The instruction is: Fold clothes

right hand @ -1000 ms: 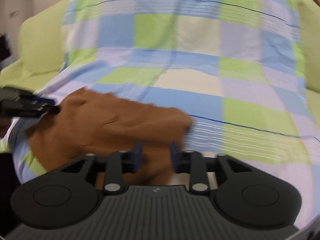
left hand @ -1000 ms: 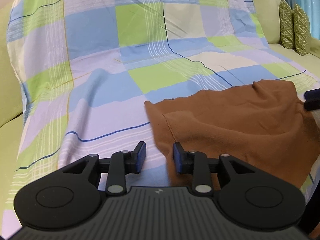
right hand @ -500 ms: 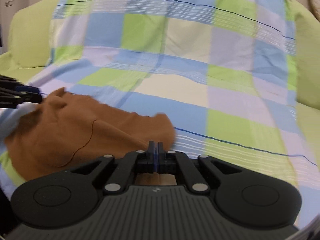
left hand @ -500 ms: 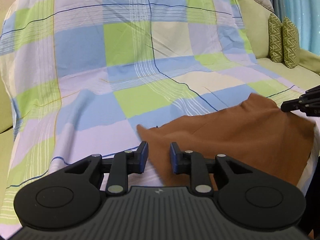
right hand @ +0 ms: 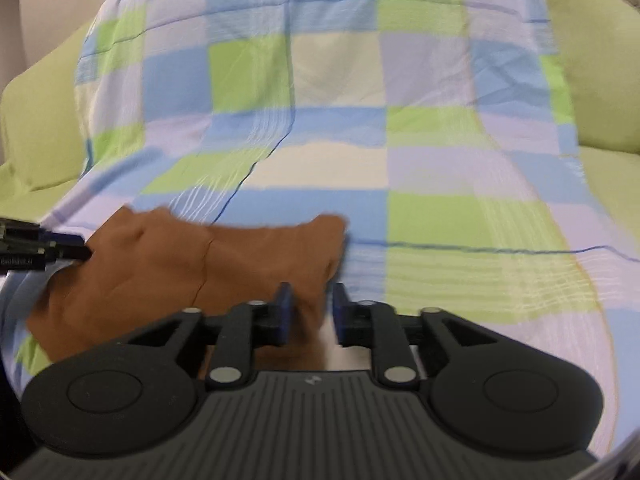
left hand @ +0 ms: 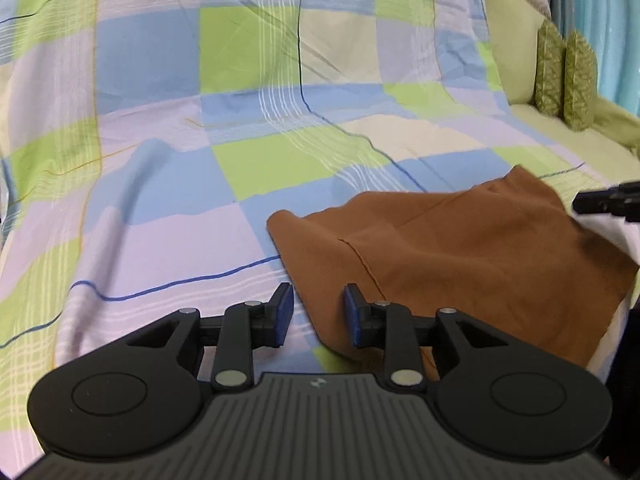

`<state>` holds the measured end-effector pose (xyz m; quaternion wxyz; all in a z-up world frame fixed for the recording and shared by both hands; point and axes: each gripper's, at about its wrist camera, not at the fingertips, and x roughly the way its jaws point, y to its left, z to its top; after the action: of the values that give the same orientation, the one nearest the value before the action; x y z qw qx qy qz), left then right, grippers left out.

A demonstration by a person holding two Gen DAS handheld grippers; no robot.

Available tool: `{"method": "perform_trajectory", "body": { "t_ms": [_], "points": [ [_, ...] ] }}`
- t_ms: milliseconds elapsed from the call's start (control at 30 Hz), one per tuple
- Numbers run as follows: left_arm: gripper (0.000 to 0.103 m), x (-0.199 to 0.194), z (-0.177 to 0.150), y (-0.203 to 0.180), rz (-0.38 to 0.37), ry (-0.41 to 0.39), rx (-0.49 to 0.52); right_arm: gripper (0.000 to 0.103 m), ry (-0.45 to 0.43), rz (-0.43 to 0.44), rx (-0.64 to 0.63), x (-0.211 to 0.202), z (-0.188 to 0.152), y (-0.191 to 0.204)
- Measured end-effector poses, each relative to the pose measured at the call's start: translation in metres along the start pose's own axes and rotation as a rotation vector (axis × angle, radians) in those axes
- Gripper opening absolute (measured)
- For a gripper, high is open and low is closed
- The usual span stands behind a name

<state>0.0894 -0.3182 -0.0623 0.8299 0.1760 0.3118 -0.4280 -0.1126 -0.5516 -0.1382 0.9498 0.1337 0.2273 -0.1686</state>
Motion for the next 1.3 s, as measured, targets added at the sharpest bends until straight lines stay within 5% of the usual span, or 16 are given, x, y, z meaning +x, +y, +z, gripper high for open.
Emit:
{"method": "perform_trajectory", "body": {
  "t_ms": [100, 233, 300, 500, 633, 700, 733, 800, 1000, 1200, 1300],
  "points": [
    [0.003, 0.003, 0.000, -0.005, -0.001, -0.011, 0.013, 0.029, 0.007, -0.016, 0.027, 0.009, 0.004, -0.009],
    [0.003, -0.002, 0.007, -0.005, 0.029, -0.060, 0.019, 0.028, 0.048, 0.074, 0.072, 0.038, 0.013, -0.020],
    [0.000, -0.003, 0.011, -0.002, 0.046, -0.072, 0.024, 0.001, 0.078, 0.119, 0.085, 0.050, 0.017, -0.022],
    [0.000, 0.010, 0.017, 0.003, 0.067, -0.041, 0.043, 0.002, 0.003, 0.063, 0.065, 0.058, 0.040, -0.028],
    [0.009, 0.007, 0.010, 0.001, 0.086, -0.023, 0.040, 0.014, 0.014, 0.020, 0.002, 0.058, 0.040, -0.025],
    [0.016, -0.004, 0.003, 0.004, 0.073, -0.024, -0.005, 0.033, 0.006, 0.013, -0.002, 0.047, 0.036, -0.026],
    [0.027, -0.011, -0.001, 0.005, 0.056, -0.026, -0.034, 0.033, 0.006, 0.014, 0.004, 0.041, 0.034, -0.028],
    [0.033, -0.024, -0.009, 0.007, 0.021, -0.028, -0.092, 0.033, 0.017, 0.049, 0.039, 0.021, 0.020, -0.032],
    [0.033, -0.054, -0.033, -0.013, -0.042, -0.045, -0.050, 0.033, 0.050, 0.101, 0.043, -0.030, -0.024, -0.023],
    [0.035, -0.057, -0.048, -0.046, -0.065, -0.027, 0.073, 0.035, 0.045, 0.030, -0.225, -0.048, -0.057, 0.022],
    [0.035, -0.051, -0.049, -0.051, -0.059, -0.019, 0.074, 0.036, 0.016, -0.004, -0.211, -0.037, -0.060, 0.028]
  ]
}}
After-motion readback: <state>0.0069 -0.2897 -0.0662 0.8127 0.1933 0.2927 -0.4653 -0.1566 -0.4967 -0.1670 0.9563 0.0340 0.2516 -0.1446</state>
